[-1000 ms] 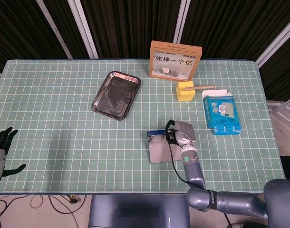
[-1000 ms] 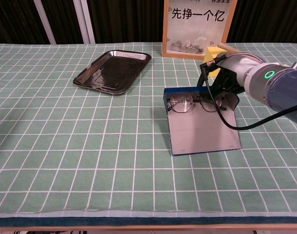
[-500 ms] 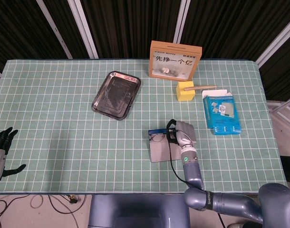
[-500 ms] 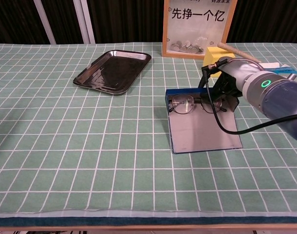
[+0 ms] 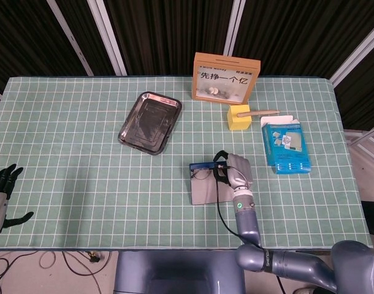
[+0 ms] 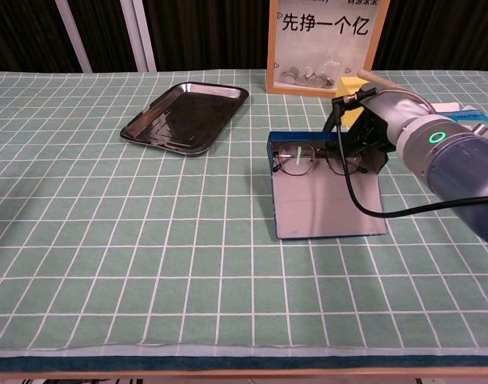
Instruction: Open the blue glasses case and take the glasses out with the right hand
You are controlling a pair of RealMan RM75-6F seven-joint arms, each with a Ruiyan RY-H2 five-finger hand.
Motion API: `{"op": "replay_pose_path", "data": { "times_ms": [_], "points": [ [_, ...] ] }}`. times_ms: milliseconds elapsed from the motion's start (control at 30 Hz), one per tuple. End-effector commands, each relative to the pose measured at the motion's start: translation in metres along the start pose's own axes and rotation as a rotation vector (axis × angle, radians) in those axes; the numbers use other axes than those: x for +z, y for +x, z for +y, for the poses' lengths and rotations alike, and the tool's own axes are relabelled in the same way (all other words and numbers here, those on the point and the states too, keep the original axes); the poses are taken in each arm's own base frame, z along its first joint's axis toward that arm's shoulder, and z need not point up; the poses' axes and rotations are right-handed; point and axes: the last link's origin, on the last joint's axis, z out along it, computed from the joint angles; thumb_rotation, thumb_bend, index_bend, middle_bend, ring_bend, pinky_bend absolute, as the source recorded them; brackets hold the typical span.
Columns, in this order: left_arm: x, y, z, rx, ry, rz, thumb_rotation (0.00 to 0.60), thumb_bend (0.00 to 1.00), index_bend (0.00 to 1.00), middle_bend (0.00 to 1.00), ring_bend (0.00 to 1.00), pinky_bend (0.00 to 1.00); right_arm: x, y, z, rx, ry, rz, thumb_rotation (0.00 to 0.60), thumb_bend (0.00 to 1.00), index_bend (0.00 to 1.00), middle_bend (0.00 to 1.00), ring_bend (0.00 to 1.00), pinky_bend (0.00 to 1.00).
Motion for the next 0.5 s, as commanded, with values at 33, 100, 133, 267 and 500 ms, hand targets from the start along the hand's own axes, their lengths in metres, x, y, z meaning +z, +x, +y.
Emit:
{"op": "replay_pose_path", "data": {
  "times_ms": [33,100,133,267,500],
  "points": [
    [0.0000,0.0000,0.0000,-0.001,0.000,0.000,0.600,0.07,0.00,0.00,0.00,0.00,-0.0003,-0.0014,0.0018,0.019,0.003,0.023,0.600,0.52,0.75,0.99,0.99,1.00],
    [-0.0001,-0.0001,0.0001,-0.001,0.001,-0.001,0.600,0.07,0.00,0.00,0.00,0.00,0.0000,-0.0021,0.0025,0.024,0.006,0.032,0.600,0.52,0.75,0.99,0.99,1.00],
    [-0.0001,-0.0002,0.0001,-0.001,0.001,-0.001,0.600,0.07,0.00,0.00,0.00,0.00,0.0000,-0.0026,0.0030,0.026,0.006,0.033,0.600,0.52,0.75,0.99,0.99,1.00],
    [-0.0001,-0.0002,0.0002,0.000,0.000,-0.002,0.600,0.07,0.00,0.00,0.00,0.00,0.0005,-0.0037,0.0055,0.028,0.009,0.042,0.600,0.52,0.75,0.99,0.99,1.00],
    [-0.0002,0.0000,0.0002,0.000,0.001,0.000,0.600,0.07,0.00,0.00,0.00,0.00,0.0004,-0.0065,0.0108,0.031,0.006,0.047,0.600,0.52,0.75,0.99,0.99,1.00]
  ]
}}
